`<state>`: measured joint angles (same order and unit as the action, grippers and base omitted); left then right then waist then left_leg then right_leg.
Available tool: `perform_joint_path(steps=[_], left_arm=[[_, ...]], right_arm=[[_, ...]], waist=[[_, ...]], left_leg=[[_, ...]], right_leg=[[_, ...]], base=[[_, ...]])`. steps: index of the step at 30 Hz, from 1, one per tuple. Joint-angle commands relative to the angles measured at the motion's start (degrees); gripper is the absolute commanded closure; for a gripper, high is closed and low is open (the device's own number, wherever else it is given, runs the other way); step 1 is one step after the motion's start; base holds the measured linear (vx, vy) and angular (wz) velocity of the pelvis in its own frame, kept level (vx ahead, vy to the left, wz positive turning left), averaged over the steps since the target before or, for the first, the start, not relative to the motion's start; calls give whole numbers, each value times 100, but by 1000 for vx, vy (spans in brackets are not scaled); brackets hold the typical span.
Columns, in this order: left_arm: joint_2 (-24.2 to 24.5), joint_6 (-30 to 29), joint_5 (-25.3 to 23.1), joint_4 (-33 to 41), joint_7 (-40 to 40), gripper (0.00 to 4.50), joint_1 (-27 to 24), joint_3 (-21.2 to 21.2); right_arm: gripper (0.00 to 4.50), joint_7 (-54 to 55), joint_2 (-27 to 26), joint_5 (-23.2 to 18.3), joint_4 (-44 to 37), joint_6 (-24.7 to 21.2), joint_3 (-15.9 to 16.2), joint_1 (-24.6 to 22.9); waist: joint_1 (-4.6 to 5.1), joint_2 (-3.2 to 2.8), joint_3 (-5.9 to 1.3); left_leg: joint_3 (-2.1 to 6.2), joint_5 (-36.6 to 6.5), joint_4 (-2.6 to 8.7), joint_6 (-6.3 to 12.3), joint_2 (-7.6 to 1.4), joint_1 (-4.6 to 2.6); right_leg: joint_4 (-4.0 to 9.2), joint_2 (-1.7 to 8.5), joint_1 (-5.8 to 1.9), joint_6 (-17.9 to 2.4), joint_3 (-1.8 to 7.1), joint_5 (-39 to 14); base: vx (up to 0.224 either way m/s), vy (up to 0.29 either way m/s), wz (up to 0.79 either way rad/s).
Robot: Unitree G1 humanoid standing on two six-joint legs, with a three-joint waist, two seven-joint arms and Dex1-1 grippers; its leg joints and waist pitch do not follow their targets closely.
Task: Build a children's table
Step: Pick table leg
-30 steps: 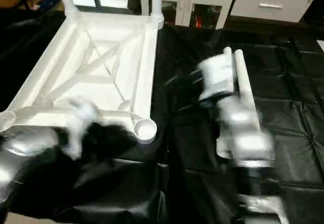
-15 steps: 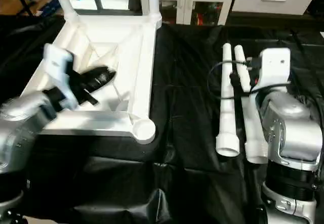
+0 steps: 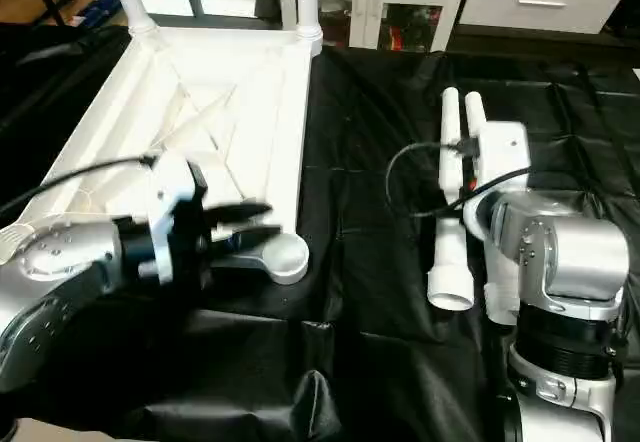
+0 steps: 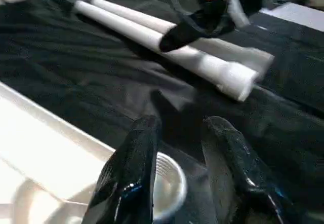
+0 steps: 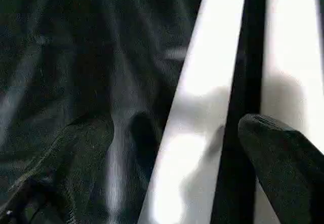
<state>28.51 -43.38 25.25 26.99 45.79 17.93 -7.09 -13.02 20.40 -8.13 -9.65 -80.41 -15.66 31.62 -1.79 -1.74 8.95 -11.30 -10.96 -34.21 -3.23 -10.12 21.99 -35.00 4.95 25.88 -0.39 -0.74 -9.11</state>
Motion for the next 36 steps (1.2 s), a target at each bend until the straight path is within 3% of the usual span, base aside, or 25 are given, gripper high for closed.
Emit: perform_joint_path(steps=[1,2,10,19,23,25,26,30,31,34,36], left_arm=[[95,-104,104,197,100,290,-27,-35],[118,-115,118,215,106,290,-14,-26],[216,-113,153,214,82,290,63,16],[309,-119,172,219,75,288,78,-4],[352,-85,170,207,78,288,88,-7],[359,-78,167,205,78,288,88,-8],[365,-68,166,202,74,288,90,-7],[358,2,141,159,37,288,95,21],[340,49,117,136,6,288,101,38],[286,111,95,91,-63,288,121,84],[231,106,134,69,-113,288,148,132]], right_arm=[[8,20,-12,56,159,-235,-10,-30],[8,68,-17,47,235,-279,-32,-39],[8,106,-125,-64,657,-370,-223,-85],[81,15,-143,-200,858,-425,-317,-152],[125,7,-209,-238,983,-372,-486,-107],[125,8,-213,-237,1004,-358,-513,-96],[154,14,-221,-244,1021,-341,-553,-81],[172,65,-214,-245,1053,-264,-677,-17],[196,73,-202,-251,1059,-254,-704,-9],[206,104,-196,-249,1032,-207,-775,-15],[240,109,-206,-253,987,-196,-853,-35]], waist=[[6,102,-455],[13,149,-461],[-8,142,-476],[-22,167,-479],[-30,171,-492],[-29,173,-493],[-30,173,-497],[-33,177,-500],[-33,177,-503],[-36,181,-502],[-33,179,-506]], left_leg=[[51,-326,392,90,-131,-121],[44,-252,388,67,-128,-114],[39,-163,374,89,-118,-111],[42,-193,375,69,-123,-112],[42,-153,369,86,-120,-113],[40,-154,369,87,-119,-114],[42,-143,368,84,-121,-114],[40,-184,369,78,-122,-113],[41,-180,367,79,-121,-116],[43,-191,366,86,-121,-112],[41,-189,364,83,-121,-112]], right_leg=[[350,135,-353,-1102,168,-1002],[338,124,-368,-1133,167,-834],[301,132,-387,-1217,174,-569],[301,134,-390,-1197,173,-646],[290,130,-394,-1222,169,-549],[291,128,-393,-1227,169,-544],[286,128,-395,-1236,168,-518],[289,131,-398,-1248,167,-546],[287,129,-398,-1251,167,-539],[290,128,-402,-1254,164,-550],[290,129,-403,-1255,165,-552]], base=[[0,0,0],[0,0,0],[0,0,0],[0,0,0],[0,0,0],[0,0,0],[0,0,0],[0,0,0],[0,0,0],[0,0,0],[0,0,0]])
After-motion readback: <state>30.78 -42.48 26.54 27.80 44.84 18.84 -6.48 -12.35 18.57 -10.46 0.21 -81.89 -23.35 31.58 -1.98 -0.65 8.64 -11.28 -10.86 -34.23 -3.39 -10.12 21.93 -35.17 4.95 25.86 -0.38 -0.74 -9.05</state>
